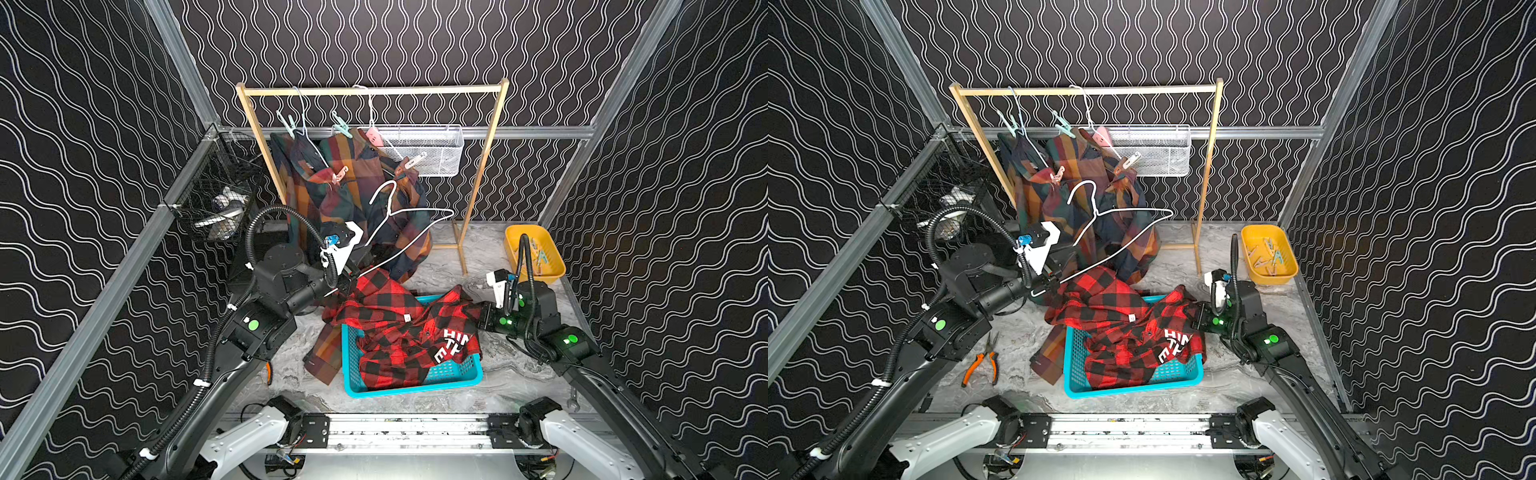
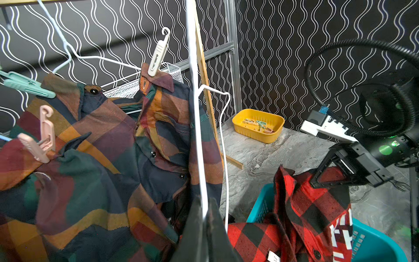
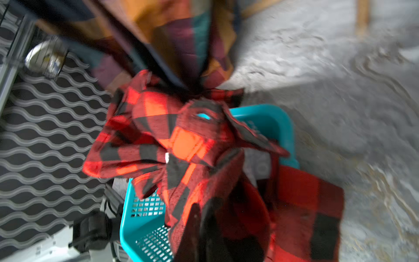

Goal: Remove the clothespins securing long-sleeve shirts to the hanger
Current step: Adjust the long-sleeve shirt at the bin.

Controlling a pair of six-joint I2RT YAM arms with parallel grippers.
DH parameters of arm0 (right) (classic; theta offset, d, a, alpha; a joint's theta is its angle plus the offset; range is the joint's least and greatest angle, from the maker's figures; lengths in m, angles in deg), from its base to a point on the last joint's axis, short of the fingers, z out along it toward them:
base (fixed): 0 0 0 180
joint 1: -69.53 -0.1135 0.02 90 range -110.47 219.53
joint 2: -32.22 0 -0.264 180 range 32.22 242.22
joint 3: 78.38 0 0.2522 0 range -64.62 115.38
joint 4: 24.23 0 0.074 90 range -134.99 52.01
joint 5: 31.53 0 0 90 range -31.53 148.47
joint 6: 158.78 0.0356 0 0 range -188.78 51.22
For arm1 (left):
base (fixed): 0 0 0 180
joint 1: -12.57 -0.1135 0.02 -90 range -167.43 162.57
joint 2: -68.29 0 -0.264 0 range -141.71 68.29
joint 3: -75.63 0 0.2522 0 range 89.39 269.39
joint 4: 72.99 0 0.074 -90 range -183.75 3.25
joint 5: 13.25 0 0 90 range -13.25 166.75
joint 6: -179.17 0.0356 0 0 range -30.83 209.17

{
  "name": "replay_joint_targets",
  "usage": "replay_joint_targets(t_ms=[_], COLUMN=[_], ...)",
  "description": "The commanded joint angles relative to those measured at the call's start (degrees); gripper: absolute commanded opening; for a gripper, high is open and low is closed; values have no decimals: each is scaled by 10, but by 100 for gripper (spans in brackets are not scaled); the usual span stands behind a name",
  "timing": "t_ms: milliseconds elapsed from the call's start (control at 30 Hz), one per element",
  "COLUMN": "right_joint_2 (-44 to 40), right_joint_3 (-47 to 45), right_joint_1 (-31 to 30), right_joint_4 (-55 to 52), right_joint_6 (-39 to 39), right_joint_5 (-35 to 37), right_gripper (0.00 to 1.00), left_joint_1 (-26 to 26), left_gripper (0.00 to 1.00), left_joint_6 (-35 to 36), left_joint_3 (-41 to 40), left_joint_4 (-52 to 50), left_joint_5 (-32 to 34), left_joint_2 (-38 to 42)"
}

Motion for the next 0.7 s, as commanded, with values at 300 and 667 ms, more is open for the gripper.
replay_joint_targets(t_ms=[300, 667], right_joint_2=[140, 73], right_joint_3=[9, 16], right_joint_1=[-259, -272], right_joint_4=[76, -32], right_joint_6=[35, 69], right_joint_5=[107, 247], right_gripper=[0, 58], left_joint_1=[0, 0], left_gripper=[0, 0], left_joint_6=[-14, -26], left_joint_3=[-6, -22], left_joint_4=[38, 40], left_joint_5=[32, 32], left_joint_2=[33, 32])
